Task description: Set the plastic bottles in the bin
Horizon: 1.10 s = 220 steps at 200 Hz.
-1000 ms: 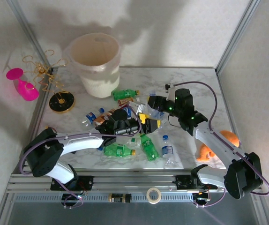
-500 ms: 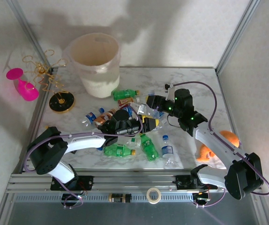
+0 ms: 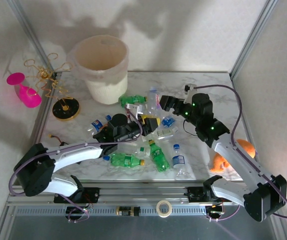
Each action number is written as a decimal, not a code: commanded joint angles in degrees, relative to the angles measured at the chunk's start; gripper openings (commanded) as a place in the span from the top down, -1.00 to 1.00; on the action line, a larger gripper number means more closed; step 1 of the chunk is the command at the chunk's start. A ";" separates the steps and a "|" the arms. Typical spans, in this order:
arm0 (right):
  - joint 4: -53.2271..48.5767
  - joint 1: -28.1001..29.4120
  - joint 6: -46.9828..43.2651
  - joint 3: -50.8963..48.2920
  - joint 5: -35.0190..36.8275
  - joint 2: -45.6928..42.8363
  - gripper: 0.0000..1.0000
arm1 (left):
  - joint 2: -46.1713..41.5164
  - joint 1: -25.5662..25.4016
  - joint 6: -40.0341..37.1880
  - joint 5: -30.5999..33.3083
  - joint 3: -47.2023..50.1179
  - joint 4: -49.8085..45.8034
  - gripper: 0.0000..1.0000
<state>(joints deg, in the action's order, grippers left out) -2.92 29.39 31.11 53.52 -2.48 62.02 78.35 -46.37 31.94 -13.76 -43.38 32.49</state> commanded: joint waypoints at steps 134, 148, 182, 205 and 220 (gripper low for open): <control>-1.68 0.11 0.58 -9.34 9.80 -1.03 -0.98 | 6.53 23.95 -18.75 7.87 -41.25 -30.62 0.16; -1.52 0.06 0.01 -10.07 8.32 -1.30 -0.98 | 9.26 26.83 -18.75 7.54 -45.38 -32.57 0.17; -1.56 0.05 -0.75 -11.99 6.10 -2.64 -0.98 | 15.35 32.61 -18.07 7.77 -52.60 -36.77 0.16; 0.26 0.15 -1.52 -14.46 4.75 -3.78 -0.98 | 19.07 35.16 -17.17 7.52 -55.57 -39.16 0.15; 1.07 0.16 -1.84 -15.66 4.29 -4.43 -0.98 | 20.77 36.31 -16.25 6.55 -56.26 -39.35 0.13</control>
<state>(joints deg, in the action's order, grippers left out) -3.79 29.39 30.65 40.10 3.40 59.35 96.92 -11.57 14.83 -6.37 -96.68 -3.51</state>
